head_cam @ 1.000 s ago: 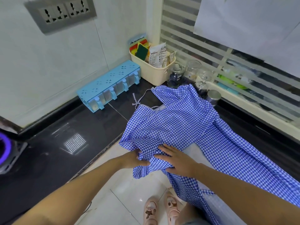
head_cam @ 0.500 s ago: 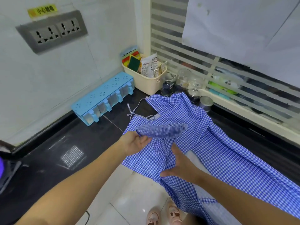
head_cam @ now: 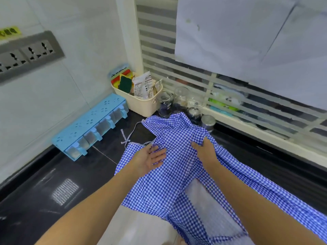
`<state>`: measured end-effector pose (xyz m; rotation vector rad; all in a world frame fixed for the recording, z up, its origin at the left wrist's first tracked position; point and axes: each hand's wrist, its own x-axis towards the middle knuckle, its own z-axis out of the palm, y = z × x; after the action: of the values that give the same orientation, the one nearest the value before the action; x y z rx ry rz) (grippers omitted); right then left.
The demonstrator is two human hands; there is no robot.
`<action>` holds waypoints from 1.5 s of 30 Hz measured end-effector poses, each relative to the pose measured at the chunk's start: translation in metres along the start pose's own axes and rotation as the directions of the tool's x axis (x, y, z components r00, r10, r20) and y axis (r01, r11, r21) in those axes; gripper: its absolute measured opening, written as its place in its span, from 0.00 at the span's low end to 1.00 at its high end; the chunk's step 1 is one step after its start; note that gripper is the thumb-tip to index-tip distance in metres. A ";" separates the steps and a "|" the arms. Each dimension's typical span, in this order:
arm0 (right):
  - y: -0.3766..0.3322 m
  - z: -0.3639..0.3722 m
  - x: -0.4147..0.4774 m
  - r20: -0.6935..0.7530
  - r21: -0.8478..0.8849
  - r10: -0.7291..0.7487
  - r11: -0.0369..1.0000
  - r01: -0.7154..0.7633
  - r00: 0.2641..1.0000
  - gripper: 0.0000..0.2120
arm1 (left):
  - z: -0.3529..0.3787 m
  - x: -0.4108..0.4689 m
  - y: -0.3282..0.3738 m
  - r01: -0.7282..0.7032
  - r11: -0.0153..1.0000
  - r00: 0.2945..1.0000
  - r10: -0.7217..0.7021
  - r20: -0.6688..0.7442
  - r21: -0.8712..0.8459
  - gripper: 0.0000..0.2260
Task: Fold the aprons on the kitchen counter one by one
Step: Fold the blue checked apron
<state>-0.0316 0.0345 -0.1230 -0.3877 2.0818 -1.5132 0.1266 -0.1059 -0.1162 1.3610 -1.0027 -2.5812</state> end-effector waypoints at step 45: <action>0.143 -0.178 -0.201 0.192 -0.526 0.460 0.794 -0.305 0.867 0.10 | 0.086 0.062 -0.108 -0.204 -0.404 0.889 0.305 0.342 0.892 0.16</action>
<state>0.0418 0.3262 -0.1669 -0.3218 2.0938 -0.6329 0.0492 0.0034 -0.1881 0.7341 -3.2762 -0.5980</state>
